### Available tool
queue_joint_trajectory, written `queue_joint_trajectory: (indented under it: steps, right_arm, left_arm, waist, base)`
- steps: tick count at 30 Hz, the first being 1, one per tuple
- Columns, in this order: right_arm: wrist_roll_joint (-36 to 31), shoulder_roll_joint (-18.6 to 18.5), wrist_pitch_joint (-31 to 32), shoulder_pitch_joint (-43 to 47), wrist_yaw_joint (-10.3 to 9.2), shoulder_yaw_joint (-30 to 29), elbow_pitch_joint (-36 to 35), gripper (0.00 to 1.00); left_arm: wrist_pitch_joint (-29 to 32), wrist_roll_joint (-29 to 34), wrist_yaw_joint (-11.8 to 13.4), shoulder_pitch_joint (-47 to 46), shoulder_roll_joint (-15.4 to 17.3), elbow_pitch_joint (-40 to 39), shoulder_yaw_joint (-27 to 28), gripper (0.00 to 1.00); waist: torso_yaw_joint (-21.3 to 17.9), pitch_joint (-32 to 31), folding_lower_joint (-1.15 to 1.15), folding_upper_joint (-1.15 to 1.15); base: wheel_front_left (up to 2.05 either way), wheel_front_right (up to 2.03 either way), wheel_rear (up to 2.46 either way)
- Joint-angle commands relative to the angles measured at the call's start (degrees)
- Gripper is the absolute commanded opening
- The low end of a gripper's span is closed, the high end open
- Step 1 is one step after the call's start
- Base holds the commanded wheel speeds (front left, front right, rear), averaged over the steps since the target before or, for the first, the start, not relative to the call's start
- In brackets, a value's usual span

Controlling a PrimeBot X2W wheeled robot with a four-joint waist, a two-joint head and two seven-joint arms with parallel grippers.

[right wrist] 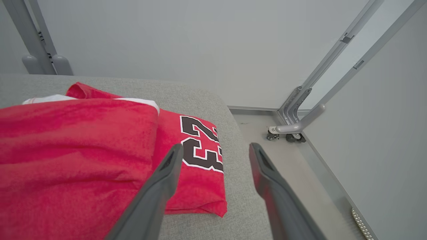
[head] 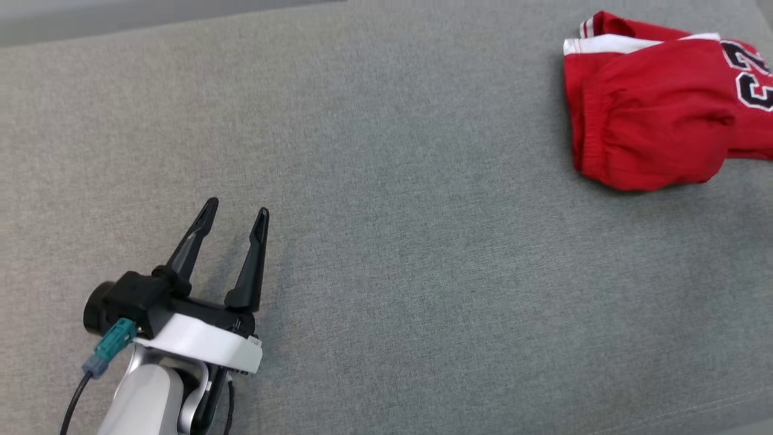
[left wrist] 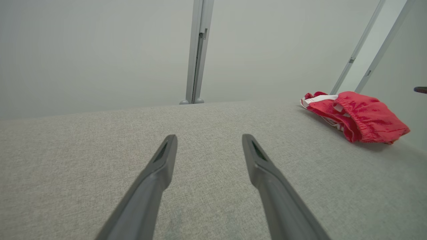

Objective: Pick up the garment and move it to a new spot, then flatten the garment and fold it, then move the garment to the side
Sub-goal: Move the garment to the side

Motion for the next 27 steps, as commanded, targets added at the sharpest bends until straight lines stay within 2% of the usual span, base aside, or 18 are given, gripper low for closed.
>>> queue_joint_trajectory:
  steps: [1,6,9,14,20,23,24,27]
  right_arm:
    - [-1.5,-0.1,-0.6,0.7,-0.01,-1.2,0.1,1.00]
    - [-7.7,3.8,-1.5,0.8,-0.01,-8.1,0.0,1.00]
    - [-10.7,5.0,-1.4,1.7,-0.01,-12.7,-4.6,1.00]
    - [-15.1,6.7,-1.4,10.1,-0.01,-21.2,-18.5,1.00]
    - [-18.5,9.1,-1.4,26.1,-0.01,-29.0,-38.2,1.00]
    - [-18.4,11.1,-1.4,34.9,0.00,-31.1,-47.7,1.00]
    - [-18.4,11.1,-1.4,34.9,0.00,-31.1,-47.7,1.00]
    - [-17.8,12.6,-1.4,42.7,-0.01,-32.7,-55.9,1.00]
  left_arm:
    - [-0.5,-0.5,0.4,0.7,-0.2,0.3,0.3,1.00]
    - [-1.5,-1.3,1.3,2.7,-0.6,1.4,1.3,1.00]
    - [-2.0,-1.9,2.0,4.0,-0.6,1.4,2.6,1.00]
    - [-2.5,-2.5,3.5,6.3,-0.2,0.3,5.2,1.00]
    - [-2.8,-3.0,5.2,9.9,0.2,-2.1,8.1,1.00]
    - [-2.7,-3.5,5.9,11.8,0.0,-3.1,9.1,1.00]
    - [-2.7,-3.5,5.9,11.8,0.0,-3.1,9.1,1.00]
    - [-2.8,-4.1,6.0,13.7,-0.6,-3.9,9.9,1.00]
  waist:
    - [0.0,-2.2,0.00,0.00]
    - [-0.6,-7.5,0.00,0.00]
    - [-1.0,-10.1,0.00,0.00]
    - [-0.7,-13.7,0.00,0.00]
    - [0.6,-16.7,0.00,0.00]
    - [1.6,-18.1,0.00,0.00]
    - [1.6,-18.1,0.00,0.00]
    - [2.6,-19.3,0.00,0.00]
  base:
    - [0.00,0.00,0.00]
    - [0.00,0.00,0.00]
    - [0.00,0.00,0.00]
    - [0.00,0.00,0.00]
    - [0.00,0.00,0.00]
    - [0.00,0.00,0.00]
    - [0.00,0.00,0.00]
    - [0.00,0.00,0.00]
